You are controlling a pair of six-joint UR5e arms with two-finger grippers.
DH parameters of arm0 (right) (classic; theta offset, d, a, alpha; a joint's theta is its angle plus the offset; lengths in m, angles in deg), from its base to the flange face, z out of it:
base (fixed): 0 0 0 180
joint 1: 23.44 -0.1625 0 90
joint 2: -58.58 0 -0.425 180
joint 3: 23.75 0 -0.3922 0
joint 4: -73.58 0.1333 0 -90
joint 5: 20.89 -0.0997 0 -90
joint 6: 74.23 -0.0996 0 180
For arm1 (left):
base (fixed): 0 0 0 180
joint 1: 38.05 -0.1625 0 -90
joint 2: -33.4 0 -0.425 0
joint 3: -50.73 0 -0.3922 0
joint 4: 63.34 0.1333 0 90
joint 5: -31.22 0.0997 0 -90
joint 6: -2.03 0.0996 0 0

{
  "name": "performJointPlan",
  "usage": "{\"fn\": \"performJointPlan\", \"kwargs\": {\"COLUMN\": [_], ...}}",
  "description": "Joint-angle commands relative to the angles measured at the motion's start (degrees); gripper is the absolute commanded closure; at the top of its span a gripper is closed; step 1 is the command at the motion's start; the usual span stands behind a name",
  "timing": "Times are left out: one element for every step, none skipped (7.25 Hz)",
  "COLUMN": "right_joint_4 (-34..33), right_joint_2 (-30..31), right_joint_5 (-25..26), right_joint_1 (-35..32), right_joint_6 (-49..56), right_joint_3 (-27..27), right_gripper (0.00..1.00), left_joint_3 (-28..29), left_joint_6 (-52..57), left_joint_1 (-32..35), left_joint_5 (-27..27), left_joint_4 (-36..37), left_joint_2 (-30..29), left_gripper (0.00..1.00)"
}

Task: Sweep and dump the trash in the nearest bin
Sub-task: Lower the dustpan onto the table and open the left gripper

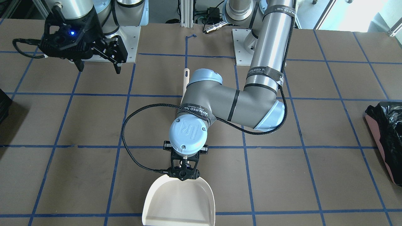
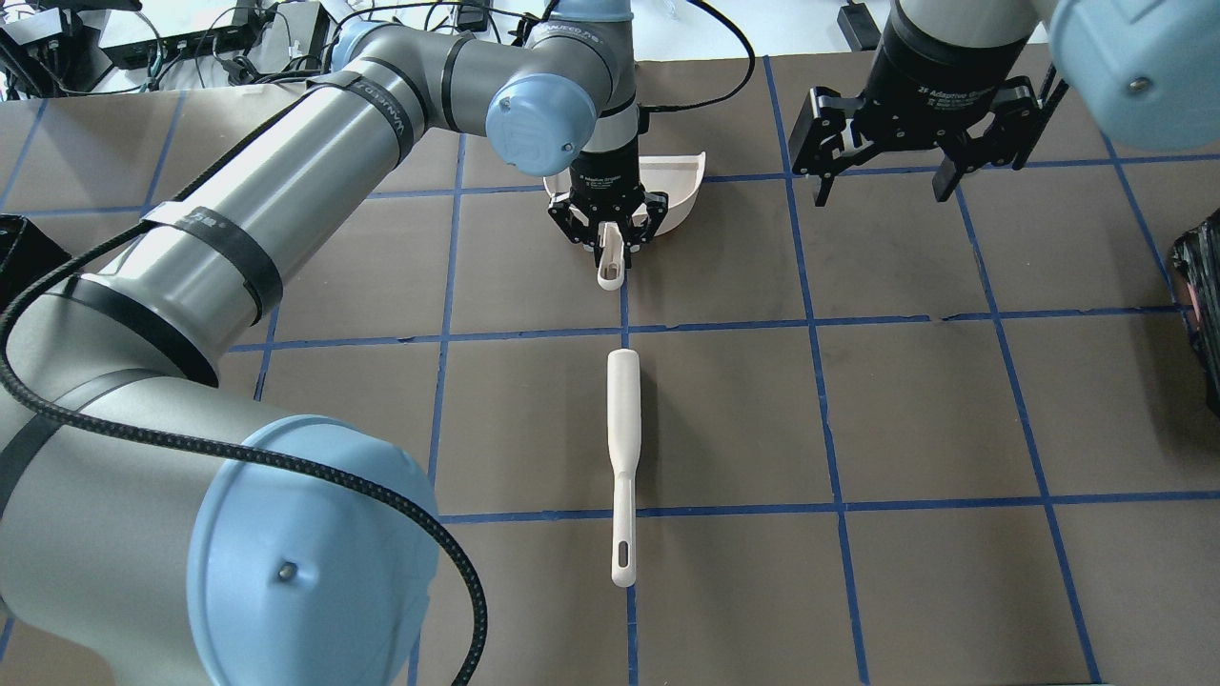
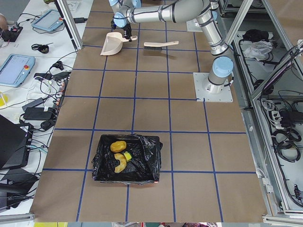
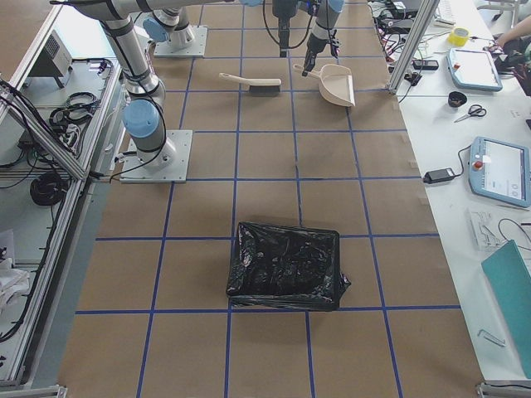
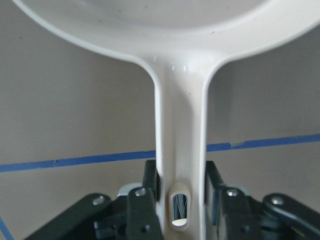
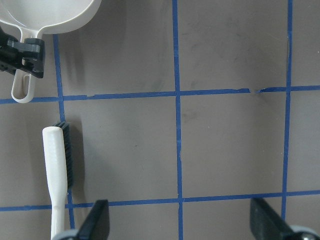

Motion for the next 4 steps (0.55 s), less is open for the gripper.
{"fn": "performJointPlan", "kwargs": {"right_joint_4": [0.0,0.0,0.0,0.0], "right_joint_2": [0.0,0.0,0.0,0.0], "right_joint_5": [0.0,0.0,0.0,0.0], "right_joint_1": [0.0,0.0,0.0,0.0], "right_joint_6": [0.0,0.0,0.0,0.0], "right_joint_3": [0.2,0.2,0.2,0.2], "right_gripper": [0.00,0.00,0.00,0.00], "left_joint_3": [0.0,0.0,0.0,0.0], "left_joint_6": [-0.1,-0.1,-0.2,-0.2], "left_joint_1": [0.0,0.0,0.0,0.1], "left_joint_5": [0.2,0.3,0.9,0.9], "left_joint_4": [0.0,0.0,-0.2,-0.3], "left_joint_2": [-0.1,-0.2,0.2,0.7], "left_gripper": [0.58,0.47,0.41,0.06]}}
